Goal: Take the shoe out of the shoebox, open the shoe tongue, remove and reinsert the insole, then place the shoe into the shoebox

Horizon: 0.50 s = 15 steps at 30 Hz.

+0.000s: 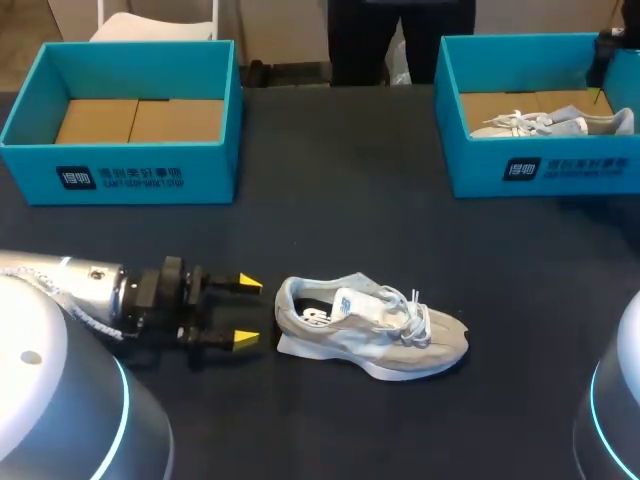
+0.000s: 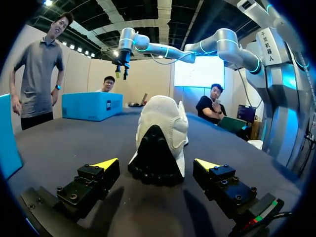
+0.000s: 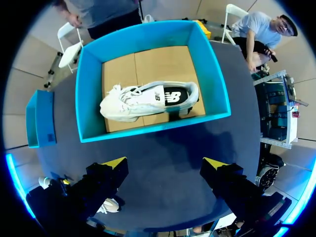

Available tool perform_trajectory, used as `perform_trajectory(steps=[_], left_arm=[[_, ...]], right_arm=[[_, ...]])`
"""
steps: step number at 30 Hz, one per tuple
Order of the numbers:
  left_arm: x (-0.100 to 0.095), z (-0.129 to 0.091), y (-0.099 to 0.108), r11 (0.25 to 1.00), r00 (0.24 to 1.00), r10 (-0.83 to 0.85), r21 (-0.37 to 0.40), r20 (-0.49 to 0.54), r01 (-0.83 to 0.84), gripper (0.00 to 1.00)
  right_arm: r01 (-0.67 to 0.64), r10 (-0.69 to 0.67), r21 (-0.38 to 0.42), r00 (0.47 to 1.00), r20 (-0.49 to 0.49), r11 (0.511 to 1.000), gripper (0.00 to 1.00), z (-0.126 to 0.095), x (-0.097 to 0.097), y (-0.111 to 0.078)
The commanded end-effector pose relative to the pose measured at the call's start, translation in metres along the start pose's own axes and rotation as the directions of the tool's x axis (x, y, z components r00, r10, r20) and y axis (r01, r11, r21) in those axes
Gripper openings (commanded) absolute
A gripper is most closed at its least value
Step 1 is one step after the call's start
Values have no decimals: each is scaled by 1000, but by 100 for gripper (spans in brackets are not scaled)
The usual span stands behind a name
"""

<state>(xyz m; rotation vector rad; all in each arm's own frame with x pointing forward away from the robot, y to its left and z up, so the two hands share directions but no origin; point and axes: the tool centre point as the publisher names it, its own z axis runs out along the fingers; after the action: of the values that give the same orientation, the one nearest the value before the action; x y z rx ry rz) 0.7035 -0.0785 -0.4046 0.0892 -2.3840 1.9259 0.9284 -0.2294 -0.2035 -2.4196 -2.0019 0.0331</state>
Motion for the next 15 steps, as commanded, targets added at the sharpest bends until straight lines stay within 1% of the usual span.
perform_trajectory(steps=[1, 6, 15], left_arm=[[-7, 15, 1, 1000, 1000, 3, -1, -2, -3, 100], [-11, 23, 0, 1000, 1000, 2, -2, -5, -2, 100], [-13, 34, 2, 1000, 999, 8, -8, -39, -9, 100]], right_arm=[[-1, 1, -3, 1000, 0, 1000, 100, 0, 0, -1], [-1, 1, -3, 1000, 0, 1000, 100, 0, 0, -1], [-1, 1, -3, 1000, 0, 1000, 100, 0, 0, -1]])
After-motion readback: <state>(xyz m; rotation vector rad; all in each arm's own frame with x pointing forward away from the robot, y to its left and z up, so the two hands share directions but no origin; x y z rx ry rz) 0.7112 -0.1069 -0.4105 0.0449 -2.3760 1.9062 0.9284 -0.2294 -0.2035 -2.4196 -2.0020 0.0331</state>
